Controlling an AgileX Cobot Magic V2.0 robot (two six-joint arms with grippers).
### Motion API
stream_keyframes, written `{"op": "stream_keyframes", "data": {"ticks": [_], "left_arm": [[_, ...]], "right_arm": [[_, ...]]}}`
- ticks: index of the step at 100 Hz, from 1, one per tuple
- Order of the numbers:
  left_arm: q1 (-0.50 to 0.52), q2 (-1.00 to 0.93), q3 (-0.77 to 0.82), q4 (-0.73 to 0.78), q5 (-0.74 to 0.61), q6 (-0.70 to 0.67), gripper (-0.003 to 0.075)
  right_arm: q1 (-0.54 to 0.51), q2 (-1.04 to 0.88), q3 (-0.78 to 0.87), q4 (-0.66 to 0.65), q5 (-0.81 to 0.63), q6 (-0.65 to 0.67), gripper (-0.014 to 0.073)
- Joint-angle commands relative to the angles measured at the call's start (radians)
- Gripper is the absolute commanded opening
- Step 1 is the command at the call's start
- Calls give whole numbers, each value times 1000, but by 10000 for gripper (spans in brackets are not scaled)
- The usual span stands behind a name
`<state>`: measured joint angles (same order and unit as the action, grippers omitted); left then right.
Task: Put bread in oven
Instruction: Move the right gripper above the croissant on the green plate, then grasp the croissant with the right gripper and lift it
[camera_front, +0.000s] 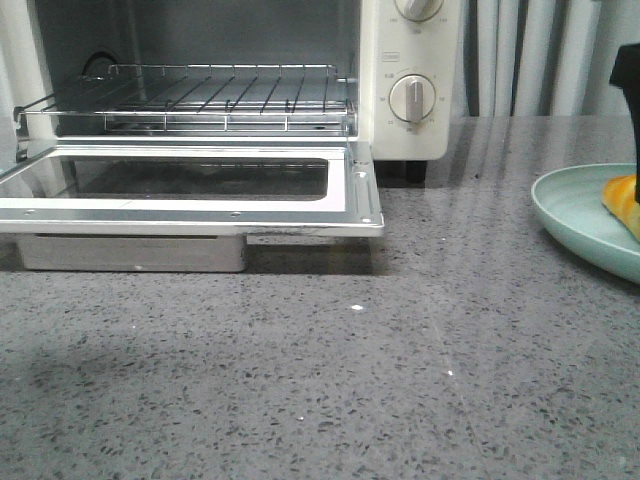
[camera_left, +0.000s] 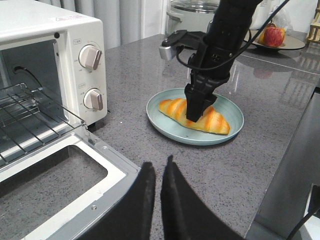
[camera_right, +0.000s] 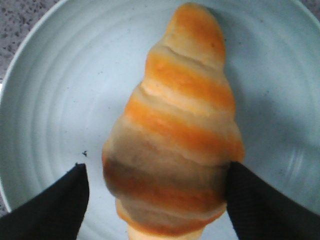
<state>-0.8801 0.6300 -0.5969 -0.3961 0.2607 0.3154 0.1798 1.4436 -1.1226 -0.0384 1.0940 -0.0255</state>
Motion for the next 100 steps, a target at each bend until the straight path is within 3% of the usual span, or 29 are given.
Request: {"op": "stream_keyframes", "data": {"ticks": [1,11,24,29,67,100], "left_arm": [[-6,-3,-35,-8,-80,-7,-20],[-6,-3,-35,-8,-80,-7,-20],[-6,-3,-35,-6,-80,-7,-20],[-6,-3,-35,-6,-80,-7,-20],[33,-72,-35,76,-136,-7,-20],[316,-191,-35,105,-122,-7,-20]], "right_arm": [[-6,4,-21,-6,-19,2,494],[-6,23,-21,-6,-12,2,358],[-6,23,-21,-6,-11,2,17],[-6,23,-21,-6,-4,2,-76],[-3,-18,-63,-9,28,-17,-65],[139,-26,-272,-7,132,-61,-65]]}}
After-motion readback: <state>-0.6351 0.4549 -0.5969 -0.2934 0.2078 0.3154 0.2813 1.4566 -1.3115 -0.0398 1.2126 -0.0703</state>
